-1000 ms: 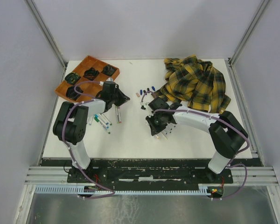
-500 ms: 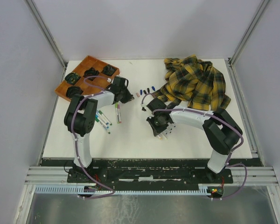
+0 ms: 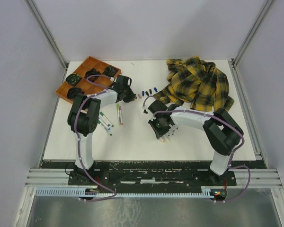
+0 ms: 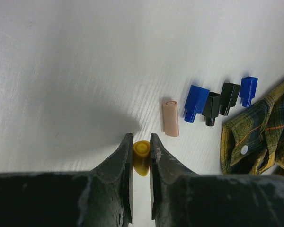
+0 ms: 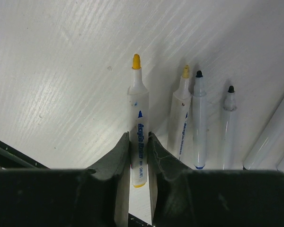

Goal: Open the pen caps
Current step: Place the pen cap at the center of the board.

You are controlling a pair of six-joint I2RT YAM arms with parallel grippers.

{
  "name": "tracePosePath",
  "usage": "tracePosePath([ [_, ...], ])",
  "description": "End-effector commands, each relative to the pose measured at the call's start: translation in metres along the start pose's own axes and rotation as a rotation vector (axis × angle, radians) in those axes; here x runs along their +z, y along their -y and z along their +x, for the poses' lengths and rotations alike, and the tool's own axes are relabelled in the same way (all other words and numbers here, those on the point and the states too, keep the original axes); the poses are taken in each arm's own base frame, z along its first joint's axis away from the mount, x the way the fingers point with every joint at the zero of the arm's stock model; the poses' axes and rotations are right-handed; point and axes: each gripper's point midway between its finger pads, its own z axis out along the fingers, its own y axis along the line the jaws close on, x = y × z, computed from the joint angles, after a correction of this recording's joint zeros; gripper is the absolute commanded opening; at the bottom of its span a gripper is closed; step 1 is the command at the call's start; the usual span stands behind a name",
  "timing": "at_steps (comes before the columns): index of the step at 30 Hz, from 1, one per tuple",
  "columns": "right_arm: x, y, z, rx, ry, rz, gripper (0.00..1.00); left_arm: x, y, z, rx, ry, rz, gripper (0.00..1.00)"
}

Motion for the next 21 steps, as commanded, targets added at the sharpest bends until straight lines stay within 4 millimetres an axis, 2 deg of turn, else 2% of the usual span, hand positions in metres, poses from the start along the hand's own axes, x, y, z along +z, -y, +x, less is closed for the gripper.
tracePosePath([
  [1,-0.0032,0.0,-0.0143,0.004,0.028,0.028,0.26,0.0085,-0.0177,0.0136,0.025,-0.04,-0.068,0.2],
  [6,-0.0008,0.0035,-0.0133,0.007,0.018,0.047,0.35,0.0081,-0.0191,0.0146,0.025,-0.042,-0.073,0.22],
  [21,0.0023,0.0011,-0.0113,0.011,-0.003,0.033,0.36,0.0045,-0.0223,0.0161,0.038,-0.052,-0.089,0.27],
])
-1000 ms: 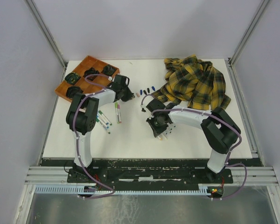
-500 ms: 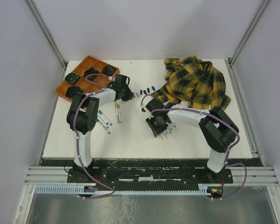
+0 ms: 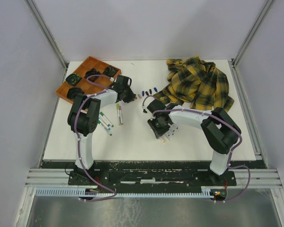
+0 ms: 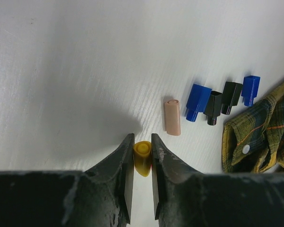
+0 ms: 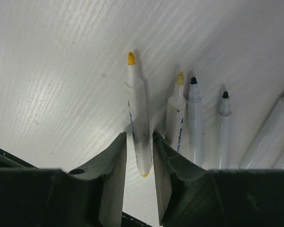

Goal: Open the pen caps
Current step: Place the pen cap at the center of the board.

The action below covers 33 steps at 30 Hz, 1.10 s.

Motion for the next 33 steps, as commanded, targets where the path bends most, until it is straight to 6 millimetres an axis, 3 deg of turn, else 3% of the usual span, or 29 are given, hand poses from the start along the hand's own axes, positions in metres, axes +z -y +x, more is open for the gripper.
tracePosePath([
  [1,-0.001,-0.002,-0.009,0.003,0.015,0.006,0.36,0.005,-0.02,0.014,0.039,-0.046,-0.082,0.28],
  [11,-0.005,-0.006,-0.011,0.003,0.021,-0.009,0.36,0.005,-0.026,0.014,0.049,-0.043,-0.111,0.31],
  [16,-0.008,-0.007,-0.013,-0.004,0.03,-0.016,0.36,-0.005,-0.015,0.003,0.063,-0.013,-0.089,0.31],
  [25,-0.031,-0.011,-0.031,-0.043,0.121,-0.028,0.41,-0.05,0.019,-0.032,0.092,0.098,0.004,0.33],
  [33,-0.066,-0.017,-0.049,-0.115,0.244,-0.059,0.41,-0.113,0.034,-0.051,0.146,0.243,0.087,0.33],
])
